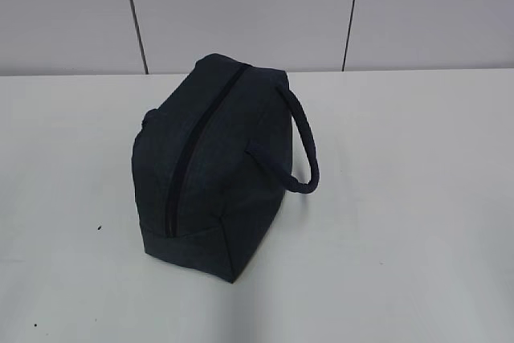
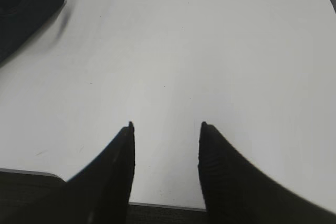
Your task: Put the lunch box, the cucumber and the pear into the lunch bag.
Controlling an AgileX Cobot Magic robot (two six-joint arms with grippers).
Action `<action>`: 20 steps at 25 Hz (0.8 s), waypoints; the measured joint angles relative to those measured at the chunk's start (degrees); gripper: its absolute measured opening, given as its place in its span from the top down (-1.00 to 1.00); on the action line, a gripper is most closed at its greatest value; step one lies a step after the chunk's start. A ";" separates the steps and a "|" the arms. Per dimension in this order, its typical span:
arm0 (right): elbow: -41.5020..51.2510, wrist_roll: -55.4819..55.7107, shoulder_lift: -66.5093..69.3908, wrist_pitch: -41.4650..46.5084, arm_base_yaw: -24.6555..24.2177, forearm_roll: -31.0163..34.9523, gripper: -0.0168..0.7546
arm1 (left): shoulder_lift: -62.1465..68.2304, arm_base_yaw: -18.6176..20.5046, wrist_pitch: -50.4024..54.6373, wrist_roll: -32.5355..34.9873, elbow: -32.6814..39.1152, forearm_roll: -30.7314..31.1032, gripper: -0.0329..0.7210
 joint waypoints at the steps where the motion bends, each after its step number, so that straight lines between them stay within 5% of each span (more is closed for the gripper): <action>1: 0.00 0.00 0.00 0.00 0.00 0.00 0.11 | 0.00 -0.24 0.00 0.00 0.00 0.00 0.26; 20: 0.00 0.00 0.00 0.00 0.00 0.00 0.11 | 0.00 -0.63 0.00 0.00 0.00 -0.05 0.27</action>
